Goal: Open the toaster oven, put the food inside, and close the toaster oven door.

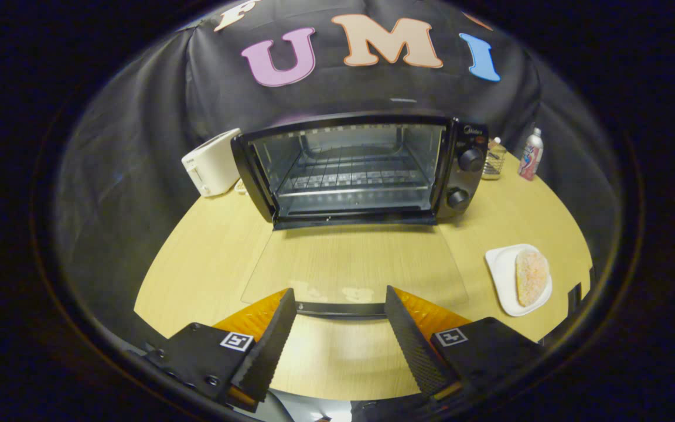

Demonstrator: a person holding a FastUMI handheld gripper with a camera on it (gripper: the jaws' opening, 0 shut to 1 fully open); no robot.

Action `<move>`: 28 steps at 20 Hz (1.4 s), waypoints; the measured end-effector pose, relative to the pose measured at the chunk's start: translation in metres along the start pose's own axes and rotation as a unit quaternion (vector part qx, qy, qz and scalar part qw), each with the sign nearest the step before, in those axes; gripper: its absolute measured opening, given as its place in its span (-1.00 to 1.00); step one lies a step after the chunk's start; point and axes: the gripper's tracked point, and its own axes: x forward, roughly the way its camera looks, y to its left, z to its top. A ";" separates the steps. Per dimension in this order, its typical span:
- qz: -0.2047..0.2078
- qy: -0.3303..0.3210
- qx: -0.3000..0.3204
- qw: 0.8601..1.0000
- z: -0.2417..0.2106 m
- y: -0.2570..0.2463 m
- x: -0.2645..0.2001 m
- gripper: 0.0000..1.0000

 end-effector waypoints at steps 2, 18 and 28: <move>-0.036 -0.021 0.004 0.999 0.018 -0.018 -0.006 0.92; -0.307 0.072 0.107 0.943 -0.012 -0.280 0.006 0.95; -0.285 0.133 0.179 0.932 -0.057 -0.305 0.041 0.94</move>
